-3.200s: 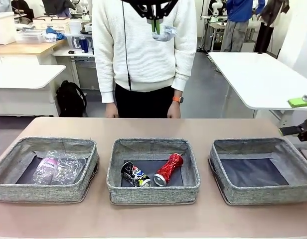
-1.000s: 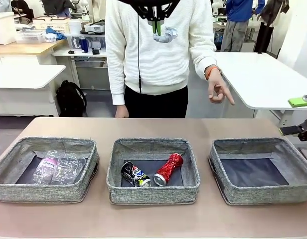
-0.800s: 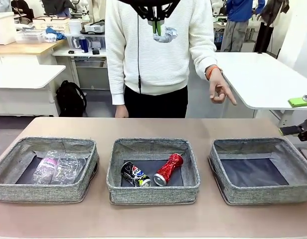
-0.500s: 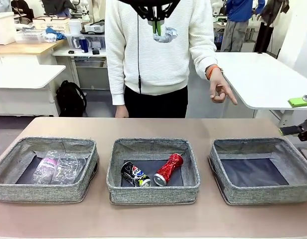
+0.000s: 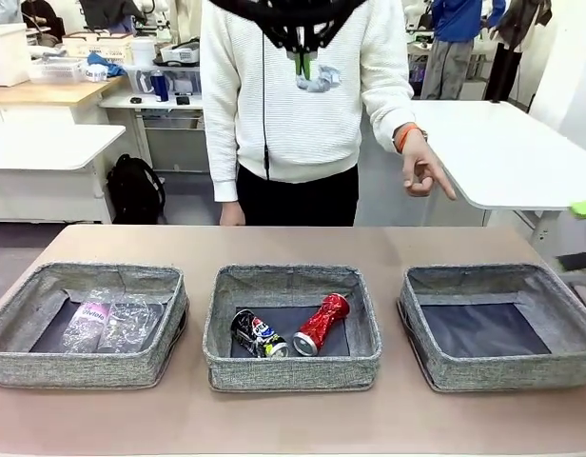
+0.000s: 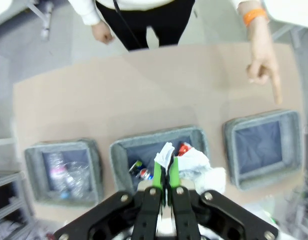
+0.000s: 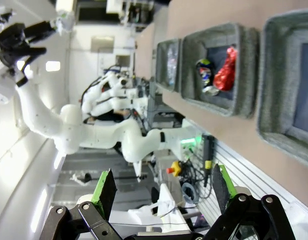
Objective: Sort the waste into the appropriate baskets.
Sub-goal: Place the picked waste into the Fabric basket indicated by the person.
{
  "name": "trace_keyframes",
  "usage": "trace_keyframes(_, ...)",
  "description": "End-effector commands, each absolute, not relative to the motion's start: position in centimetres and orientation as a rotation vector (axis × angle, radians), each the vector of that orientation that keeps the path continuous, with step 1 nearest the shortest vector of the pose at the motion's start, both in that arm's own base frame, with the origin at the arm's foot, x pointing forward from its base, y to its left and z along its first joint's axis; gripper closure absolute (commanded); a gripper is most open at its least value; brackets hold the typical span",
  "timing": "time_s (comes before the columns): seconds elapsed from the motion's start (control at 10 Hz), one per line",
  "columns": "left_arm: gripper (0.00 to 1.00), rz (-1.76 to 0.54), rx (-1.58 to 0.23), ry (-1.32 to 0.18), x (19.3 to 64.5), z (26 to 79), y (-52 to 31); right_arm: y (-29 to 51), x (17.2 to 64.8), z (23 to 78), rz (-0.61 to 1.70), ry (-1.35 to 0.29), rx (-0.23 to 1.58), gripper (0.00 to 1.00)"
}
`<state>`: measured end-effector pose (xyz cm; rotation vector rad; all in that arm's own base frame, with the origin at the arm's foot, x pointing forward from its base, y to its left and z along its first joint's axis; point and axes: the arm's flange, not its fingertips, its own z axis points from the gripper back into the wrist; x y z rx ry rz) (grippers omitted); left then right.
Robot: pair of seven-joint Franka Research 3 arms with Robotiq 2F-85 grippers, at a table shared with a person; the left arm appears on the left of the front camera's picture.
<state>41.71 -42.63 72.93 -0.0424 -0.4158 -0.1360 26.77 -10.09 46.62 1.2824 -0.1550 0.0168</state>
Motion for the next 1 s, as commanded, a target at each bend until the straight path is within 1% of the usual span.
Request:
trace_keyframes(0.0, 0.96, -0.081, -0.037, -0.576, 38.0, 66.4, -44.3, -17.6, 22.9, 47.9, -0.085, -0.266, 1.236, 0.00)
trace_keyframes(0.1, 0.96, -0.124, -0.089, -0.582, 37.2, 63.7, -46.4, -21.2, 21.2, 48.0, -0.144, -0.278, 1.258, 0.00)
trace_keyframes(0.2, 0.96, -0.140, -0.132, -0.612, 36.4, 61.8, -48.3, -24.0, 19.8, 48.0, -0.256, -0.325, 1.244, 0.00)
trace_keyframes(0.3, 0.96, -0.208, -0.205, -0.600, 35.6, 60.0, -50.5, -26.2, 18.5, 47.9, -0.402, -0.424, 1.187, 0.00)
trace_keyframes(0.4, 0.96, -0.321, -0.288, -0.524, 34.5, 58.3, -53.0, -28.1, 17.7, 48.3, -0.539, -0.692, 1.252, 0.00)
trace_keyframes(0.5, 0.96, -0.411, -0.344, -0.479, 34.0, 57.0, -55.0, -25.2, 17.8, 47.8, -0.292, -0.379, 1.211, 0.00)
trace_keyframes(0.6, 0.96, -0.439, -0.351, -0.479, 34.1, 55.7, -56.9, -25.2, 17.8, 47.8, -0.292, -0.379, 1.211, 0.00)
trace_keyframes(0.8, 0.96, -0.587, -0.378, -0.415, 34.0, 52.6, -62.0, -25.2, 17.8, 47.8, -0.292, -0.379, 1.211, 0.00)
trace_keyframes(0.9, 0.96, -0.638, -0.361, -0.396, 33.6, 51.6, -64.2, -25.2, 17.8, 47.8, -0.292, -0.379, 1.211, 0.00)
